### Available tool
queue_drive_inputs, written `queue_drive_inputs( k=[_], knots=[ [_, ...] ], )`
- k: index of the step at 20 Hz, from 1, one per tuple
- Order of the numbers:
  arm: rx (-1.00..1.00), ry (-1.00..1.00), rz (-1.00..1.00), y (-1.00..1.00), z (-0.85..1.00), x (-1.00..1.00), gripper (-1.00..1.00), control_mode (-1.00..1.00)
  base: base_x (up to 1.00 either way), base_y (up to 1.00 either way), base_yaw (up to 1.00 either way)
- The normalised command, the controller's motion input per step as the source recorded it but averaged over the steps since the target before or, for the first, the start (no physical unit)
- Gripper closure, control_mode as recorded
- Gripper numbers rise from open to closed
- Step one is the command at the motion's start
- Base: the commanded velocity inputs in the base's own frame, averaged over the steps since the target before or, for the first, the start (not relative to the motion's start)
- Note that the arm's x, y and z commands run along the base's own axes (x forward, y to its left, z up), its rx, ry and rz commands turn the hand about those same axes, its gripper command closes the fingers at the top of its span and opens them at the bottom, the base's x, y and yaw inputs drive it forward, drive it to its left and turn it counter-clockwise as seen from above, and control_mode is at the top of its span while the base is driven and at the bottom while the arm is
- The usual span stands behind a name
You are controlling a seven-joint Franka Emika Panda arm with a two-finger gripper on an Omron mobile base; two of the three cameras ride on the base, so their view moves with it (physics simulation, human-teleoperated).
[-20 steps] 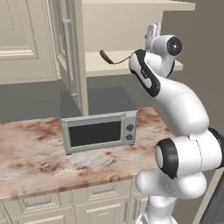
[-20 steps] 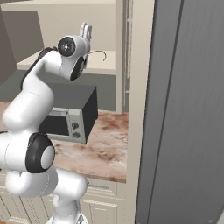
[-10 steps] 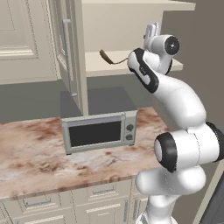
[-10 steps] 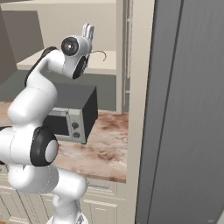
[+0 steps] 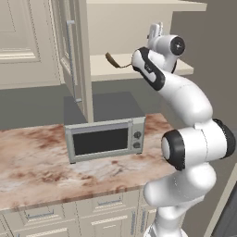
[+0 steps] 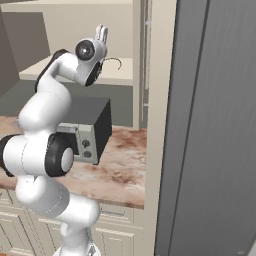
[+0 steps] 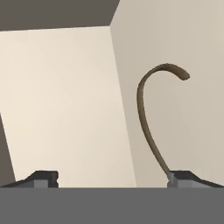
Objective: Open the cabinet and move the ladle to the pot. Then close the cabinet.
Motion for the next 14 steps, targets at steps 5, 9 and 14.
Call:
queue_drive_inputs(
  k=[5, 9, 14],
  knots=[
    [0.0, 0.05, 0.1, -0.15, -0.02, 0.11, -1.0, -1.0, 0.0, 0.0, 0.0],
    [-0.03, 0.24, 0.09, -0.06, -0.01, 0.09, -1.0, -1.0, 0.0, 0.0, 0.0],
    [-0.08, 0.03, 0.01, 0.0, 0.0, 0.08, -1.0, -1.0, 0.0, 0.0, 0.0]
  ],
)
